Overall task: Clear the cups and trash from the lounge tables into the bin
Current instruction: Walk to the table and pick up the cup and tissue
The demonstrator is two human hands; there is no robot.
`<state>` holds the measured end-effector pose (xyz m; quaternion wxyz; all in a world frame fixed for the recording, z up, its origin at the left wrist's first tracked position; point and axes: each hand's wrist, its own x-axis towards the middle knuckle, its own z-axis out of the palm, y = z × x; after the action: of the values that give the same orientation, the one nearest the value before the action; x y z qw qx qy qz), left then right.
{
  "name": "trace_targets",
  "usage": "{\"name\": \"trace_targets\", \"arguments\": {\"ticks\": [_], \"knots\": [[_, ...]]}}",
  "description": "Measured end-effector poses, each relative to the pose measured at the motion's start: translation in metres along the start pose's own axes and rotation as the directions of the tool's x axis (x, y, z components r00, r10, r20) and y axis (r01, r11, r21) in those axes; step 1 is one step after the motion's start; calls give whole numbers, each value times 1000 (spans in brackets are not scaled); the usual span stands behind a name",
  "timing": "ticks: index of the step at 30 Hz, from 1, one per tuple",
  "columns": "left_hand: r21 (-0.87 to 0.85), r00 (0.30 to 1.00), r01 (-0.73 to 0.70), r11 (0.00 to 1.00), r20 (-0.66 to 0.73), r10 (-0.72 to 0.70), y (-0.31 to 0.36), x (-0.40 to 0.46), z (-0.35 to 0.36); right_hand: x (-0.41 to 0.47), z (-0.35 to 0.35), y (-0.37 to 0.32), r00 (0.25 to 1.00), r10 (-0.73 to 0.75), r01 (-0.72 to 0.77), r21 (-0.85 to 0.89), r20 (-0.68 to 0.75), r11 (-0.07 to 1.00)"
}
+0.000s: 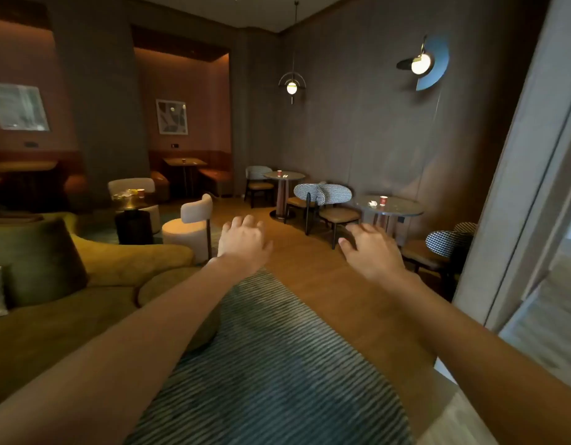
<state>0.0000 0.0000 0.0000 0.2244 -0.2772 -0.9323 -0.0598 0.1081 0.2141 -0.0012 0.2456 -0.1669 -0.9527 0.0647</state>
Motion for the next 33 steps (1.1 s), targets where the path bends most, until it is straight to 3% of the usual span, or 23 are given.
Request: {"name": "trace_targets", "arguments": {"ticks": [4,9,19,27,33], "knots": [[1,999,19,1000,49,-19,34,66,44,58,24,53,998,7,-4,-46,57,999],[-4,995,34,999,97,-34,67,148,92,140,54,115,1000,4,-3,-31,22,1000],[-41,962,19,999,272,-7,89,273,230,243,185,201,978,95,-93,-19,188,995],[-89,979,-87,992,174,102,100,465,310,422,237,246,987,142,-140,-38,74,990],[-114,956,-165,980,227,187,132,555,391,492,290,297,971,231,-230,-23,66,973]]}}
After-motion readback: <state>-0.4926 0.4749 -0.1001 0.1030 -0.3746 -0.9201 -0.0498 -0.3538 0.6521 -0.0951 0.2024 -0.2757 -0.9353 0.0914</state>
